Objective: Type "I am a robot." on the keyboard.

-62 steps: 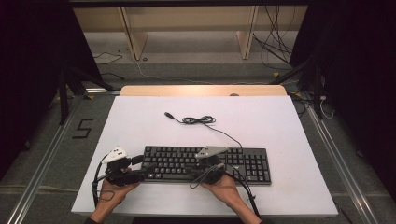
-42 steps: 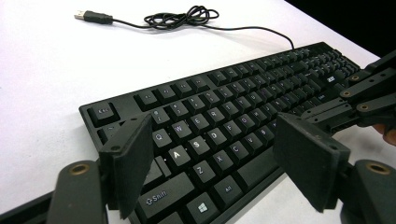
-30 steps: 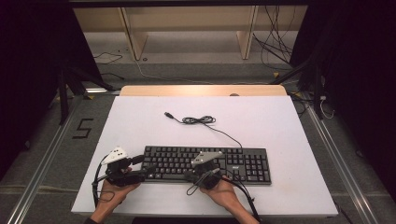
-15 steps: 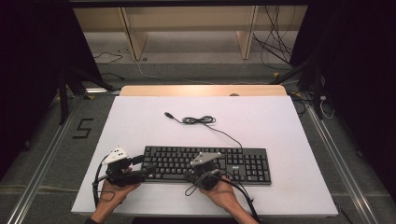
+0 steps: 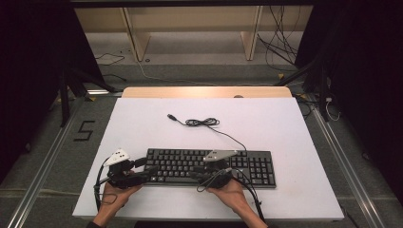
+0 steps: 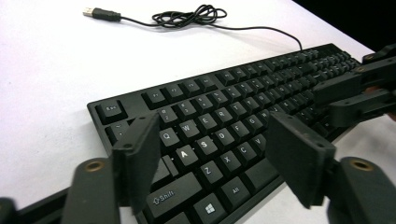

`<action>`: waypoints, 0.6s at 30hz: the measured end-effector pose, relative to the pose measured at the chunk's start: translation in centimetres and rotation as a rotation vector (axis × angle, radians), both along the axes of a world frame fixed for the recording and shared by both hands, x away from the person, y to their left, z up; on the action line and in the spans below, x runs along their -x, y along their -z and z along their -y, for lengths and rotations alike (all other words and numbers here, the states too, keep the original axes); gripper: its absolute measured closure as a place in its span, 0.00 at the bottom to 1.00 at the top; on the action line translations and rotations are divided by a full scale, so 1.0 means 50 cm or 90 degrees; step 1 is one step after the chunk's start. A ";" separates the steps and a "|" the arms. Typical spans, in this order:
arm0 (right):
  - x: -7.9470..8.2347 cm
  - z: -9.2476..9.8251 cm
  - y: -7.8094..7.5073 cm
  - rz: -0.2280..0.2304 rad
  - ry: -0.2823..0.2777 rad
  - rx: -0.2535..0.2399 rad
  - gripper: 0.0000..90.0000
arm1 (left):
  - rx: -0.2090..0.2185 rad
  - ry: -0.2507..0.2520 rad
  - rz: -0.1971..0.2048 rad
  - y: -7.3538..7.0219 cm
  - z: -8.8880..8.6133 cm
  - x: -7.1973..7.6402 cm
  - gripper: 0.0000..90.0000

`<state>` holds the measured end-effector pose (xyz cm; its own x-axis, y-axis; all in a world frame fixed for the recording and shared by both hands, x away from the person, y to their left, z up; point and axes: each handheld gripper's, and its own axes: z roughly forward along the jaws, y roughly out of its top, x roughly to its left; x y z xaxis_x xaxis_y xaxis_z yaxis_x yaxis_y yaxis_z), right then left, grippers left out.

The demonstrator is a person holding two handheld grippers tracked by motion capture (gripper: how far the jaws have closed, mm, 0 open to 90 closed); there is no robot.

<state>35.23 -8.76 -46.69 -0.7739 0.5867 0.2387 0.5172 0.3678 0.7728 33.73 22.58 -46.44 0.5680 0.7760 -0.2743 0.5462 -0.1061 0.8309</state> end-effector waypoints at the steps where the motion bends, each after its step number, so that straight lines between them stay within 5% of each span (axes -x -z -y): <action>1: 0.000 0.002 -0.002 -0.003 0.001 -0.004 0.70 | -0.001 0.000 -0.002 0.001 0.000 -0.001 0.43; 9: 0.003 0.017 -0.011 0.005 0.008 -0.018 0.53 | -0.018 -0.002 -0.017 0.011 0.009 -0.015 0.69; 18: 0.013 0.025 -0.016 0.016 0.006 -0.019 0.47 | -0.056 -0.005 -0.035 0.023 0.026 -0.026 0.93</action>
